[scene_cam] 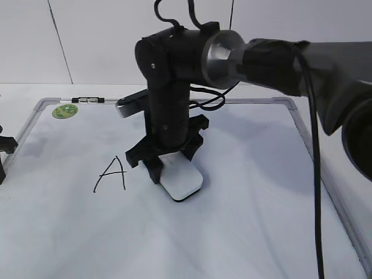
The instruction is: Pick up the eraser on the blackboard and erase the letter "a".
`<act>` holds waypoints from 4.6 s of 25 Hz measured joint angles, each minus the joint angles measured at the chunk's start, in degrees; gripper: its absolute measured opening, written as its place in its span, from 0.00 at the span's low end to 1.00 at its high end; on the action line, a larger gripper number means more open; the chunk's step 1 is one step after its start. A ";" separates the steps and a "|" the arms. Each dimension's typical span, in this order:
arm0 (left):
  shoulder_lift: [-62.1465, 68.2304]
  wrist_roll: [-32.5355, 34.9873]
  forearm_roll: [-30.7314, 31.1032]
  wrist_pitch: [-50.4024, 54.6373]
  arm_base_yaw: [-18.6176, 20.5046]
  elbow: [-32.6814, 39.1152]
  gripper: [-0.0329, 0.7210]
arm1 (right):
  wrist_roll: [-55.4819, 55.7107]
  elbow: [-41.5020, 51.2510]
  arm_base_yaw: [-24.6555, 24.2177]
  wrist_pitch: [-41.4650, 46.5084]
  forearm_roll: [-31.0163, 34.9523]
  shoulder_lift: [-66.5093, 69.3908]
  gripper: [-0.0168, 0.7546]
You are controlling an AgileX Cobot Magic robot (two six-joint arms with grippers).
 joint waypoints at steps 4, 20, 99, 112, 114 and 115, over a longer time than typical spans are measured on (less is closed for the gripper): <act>0.00 0.00 0.00 0.00 0.00 0.00 0.22 | -0.05 0.00 2.41 0.00 0.36 0.04 0.70; 0.00 0.00 0.00 0.00 0.00 0.00 0.22 | 0.70 0.00 2.52 0.00 -0.14 0.13 0.70; 0.00 0.00 0.21 -0.10 0.00 0.00 0.22 | 7.90 31.38 -30.18 -5.04 -2.04 -21.18 0.70; 0.00 0.00 0.21 -0.10 0.00 0.00 0.22 | 7.01 31.38 -30.51 -6.31 0.51 -19.67 0.70; 0.00 0.00 0.21 -0.10 0.00 0.00 0.22 | 6.67 31.38 -30.51 -6.37 0.51 -19.32 0.70; 0.00 0.00 0.21 -0.10 0.00 0.00 0.22 | 6.63 31.51 -30.51 -6.50 0.51 -19.22 0.70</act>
